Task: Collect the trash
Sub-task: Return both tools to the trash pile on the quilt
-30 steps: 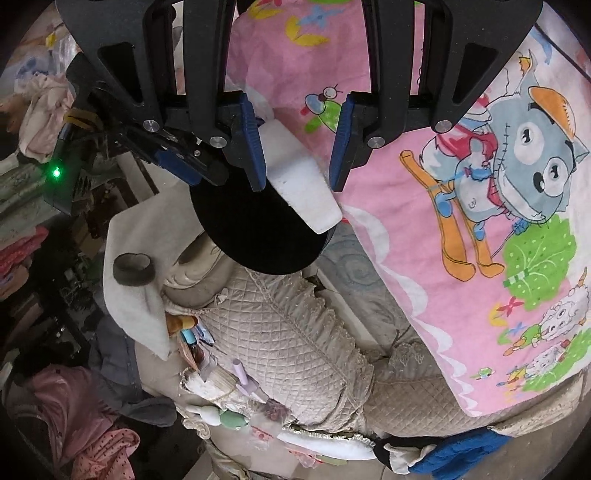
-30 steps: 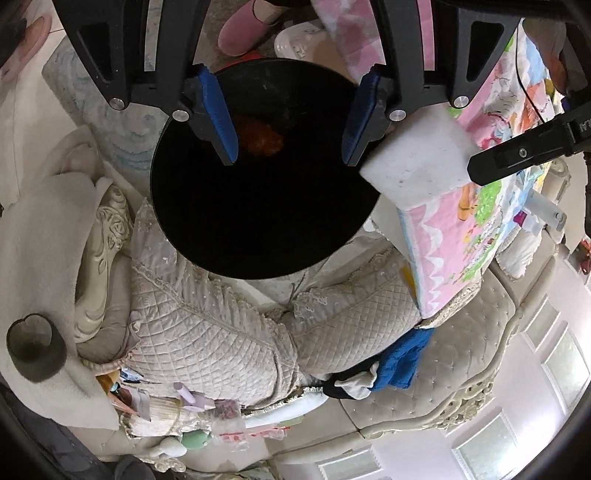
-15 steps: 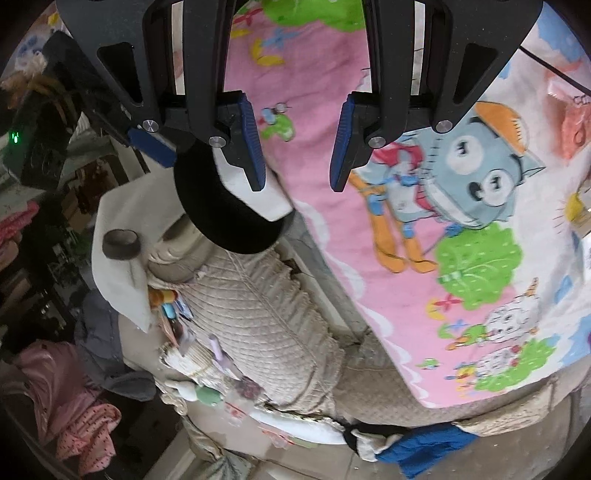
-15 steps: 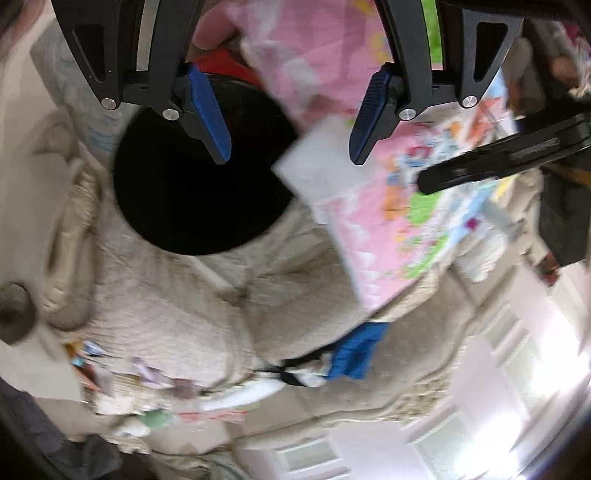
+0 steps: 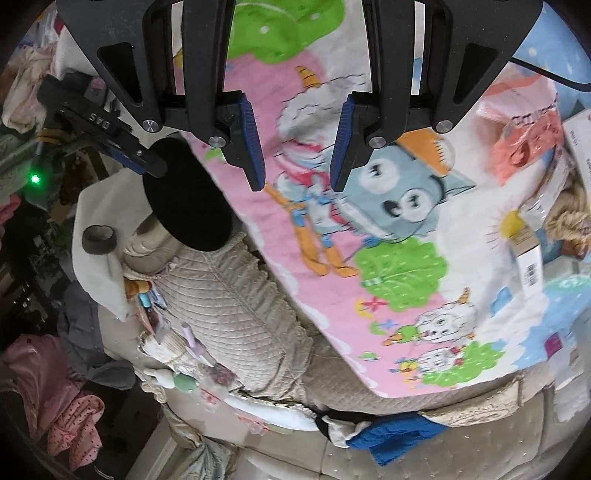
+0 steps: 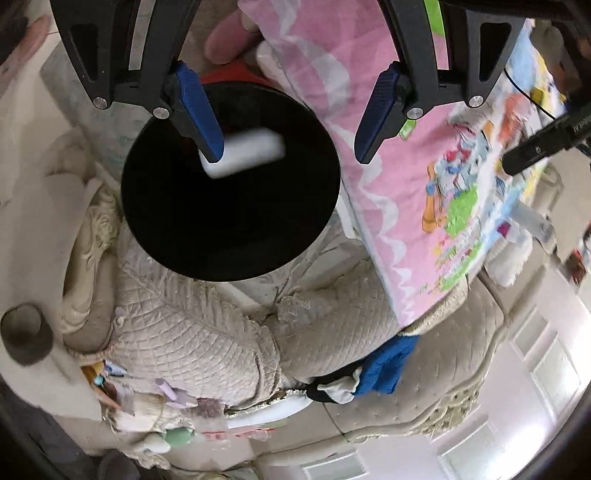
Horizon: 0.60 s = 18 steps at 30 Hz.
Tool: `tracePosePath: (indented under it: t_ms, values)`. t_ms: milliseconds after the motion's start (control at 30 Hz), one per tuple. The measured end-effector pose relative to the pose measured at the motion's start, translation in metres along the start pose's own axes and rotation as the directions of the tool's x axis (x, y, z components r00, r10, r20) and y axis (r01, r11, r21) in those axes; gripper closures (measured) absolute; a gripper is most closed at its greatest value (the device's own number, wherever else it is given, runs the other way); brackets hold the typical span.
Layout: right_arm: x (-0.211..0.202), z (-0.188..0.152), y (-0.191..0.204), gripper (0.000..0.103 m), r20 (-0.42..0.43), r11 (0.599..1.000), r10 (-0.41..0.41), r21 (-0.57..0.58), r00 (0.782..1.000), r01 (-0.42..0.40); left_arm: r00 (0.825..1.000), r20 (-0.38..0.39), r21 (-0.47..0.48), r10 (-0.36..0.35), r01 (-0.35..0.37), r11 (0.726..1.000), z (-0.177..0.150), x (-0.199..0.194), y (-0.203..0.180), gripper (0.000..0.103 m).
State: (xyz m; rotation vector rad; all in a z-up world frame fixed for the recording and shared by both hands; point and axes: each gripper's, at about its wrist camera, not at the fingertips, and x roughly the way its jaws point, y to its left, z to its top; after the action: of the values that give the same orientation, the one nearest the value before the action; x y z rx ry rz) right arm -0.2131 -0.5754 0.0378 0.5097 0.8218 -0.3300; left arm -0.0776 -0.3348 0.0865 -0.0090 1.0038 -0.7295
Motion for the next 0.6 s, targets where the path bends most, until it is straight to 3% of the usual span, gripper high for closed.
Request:
tracePosePath:
  t_ms: [267, 600]
  values:
    - [0.003, -0.009, 0.053, 0.031, -0.012, 0.994, 0.042, -0.102, 0.999, -0.043, 0.991, 0.044, 0.011, 0.123, -0.123, 0.992, -0.012, -0.024, 0.025, 0.069]
    - [0.006, -0.018, 0.132, 0.031, -0.031, 0.969, 0.129, -0.209, 0.991, -0.133, 0.974, 0.08, -0.009, 0.211, -0.211, 0.977, -0.027, -0.063, 0.065, 0.069]
